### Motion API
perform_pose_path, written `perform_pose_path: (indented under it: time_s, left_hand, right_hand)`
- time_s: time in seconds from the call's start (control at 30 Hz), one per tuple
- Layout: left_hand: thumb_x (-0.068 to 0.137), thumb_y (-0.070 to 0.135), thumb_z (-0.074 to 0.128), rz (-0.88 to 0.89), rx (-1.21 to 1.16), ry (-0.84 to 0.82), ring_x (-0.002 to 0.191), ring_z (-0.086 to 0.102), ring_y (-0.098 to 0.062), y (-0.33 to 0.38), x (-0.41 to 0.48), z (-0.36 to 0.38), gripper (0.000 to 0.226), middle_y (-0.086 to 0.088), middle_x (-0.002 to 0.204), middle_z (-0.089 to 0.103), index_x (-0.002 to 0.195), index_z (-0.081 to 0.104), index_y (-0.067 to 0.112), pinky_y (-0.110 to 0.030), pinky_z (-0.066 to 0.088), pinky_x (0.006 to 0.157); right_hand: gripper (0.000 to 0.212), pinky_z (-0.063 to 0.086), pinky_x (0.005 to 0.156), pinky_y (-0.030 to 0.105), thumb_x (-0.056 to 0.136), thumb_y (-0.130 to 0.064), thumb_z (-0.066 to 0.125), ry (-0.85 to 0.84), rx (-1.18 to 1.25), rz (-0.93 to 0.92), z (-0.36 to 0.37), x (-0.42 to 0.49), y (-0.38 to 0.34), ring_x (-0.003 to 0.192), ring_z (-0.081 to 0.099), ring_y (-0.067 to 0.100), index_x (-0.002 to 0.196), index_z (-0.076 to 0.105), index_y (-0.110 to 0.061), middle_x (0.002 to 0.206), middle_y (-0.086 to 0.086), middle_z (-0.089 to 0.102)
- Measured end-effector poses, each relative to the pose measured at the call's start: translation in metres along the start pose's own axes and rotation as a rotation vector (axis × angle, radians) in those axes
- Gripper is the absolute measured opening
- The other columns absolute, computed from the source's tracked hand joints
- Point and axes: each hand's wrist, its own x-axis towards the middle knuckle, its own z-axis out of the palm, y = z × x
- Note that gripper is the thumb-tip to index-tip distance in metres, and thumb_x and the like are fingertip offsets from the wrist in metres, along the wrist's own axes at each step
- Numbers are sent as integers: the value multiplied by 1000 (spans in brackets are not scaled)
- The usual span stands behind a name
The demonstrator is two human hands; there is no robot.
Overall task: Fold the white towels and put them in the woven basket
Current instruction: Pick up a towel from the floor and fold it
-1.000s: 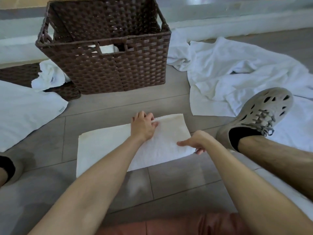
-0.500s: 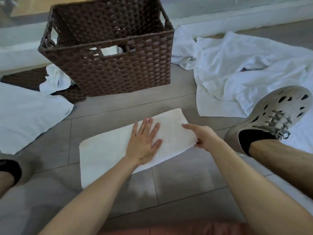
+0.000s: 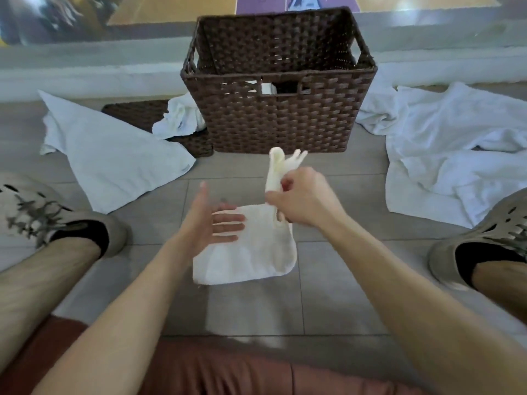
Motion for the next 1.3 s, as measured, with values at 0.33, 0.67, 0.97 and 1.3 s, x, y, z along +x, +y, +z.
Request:
perform_pose_path:
  time_s: [0.33, 0.67, 0.97, 1.3]
  left_hand:
    - [96, 65, 68, 7, 69, 28, 115, 77, -27, -10, -7, -74, 65, -11, 125, 79, 133, 74, 12, -42, 57, 97]
    - [96, 4, 67, 104, 25, 147, 105, 77, -35, 7, 18, -63, 28, -18, 116, 80, 124, 70, 5, -46, 63, 91]
    - [92, 3, 62, -17, 347, 298, 79, 71, -30, -19, 19, -66, 11, -16, 88, 72, 100, 69, -1, -52, 67, 82]
    - [89, 17, 85, -427, 376, 95, 107, 77, -35, -15, 0, -88, 39, -18, 124, 75, 123, 70, 7, -53, 66, 80]
  right_hand:
    - [89, 50, 86, 38, 89, -75, 65, -46, -204, 240, 92, 26, 57, 125, 63, 31, 146, 51, -8, 140, 9, 63]
    - [89, 56, 96, 40, 72, -44, 97, -224, 205, 381, 118, 40, 87, 115, 65, 25, 142, 54, -10, 134, 2, 66]
    - [91, 62, 93, 40, 58, -39, 103, -208, 379, 444, 122, 51, 107, 105, 74, 22, 135, 64, -11, 119, 0, 75]
    - [83, 61, 98, 46, 51, -31, 102, -305, 349, 520, 126, 53, 97, 106, 72, 30, 122, 67, -7, 117, 6, 74]
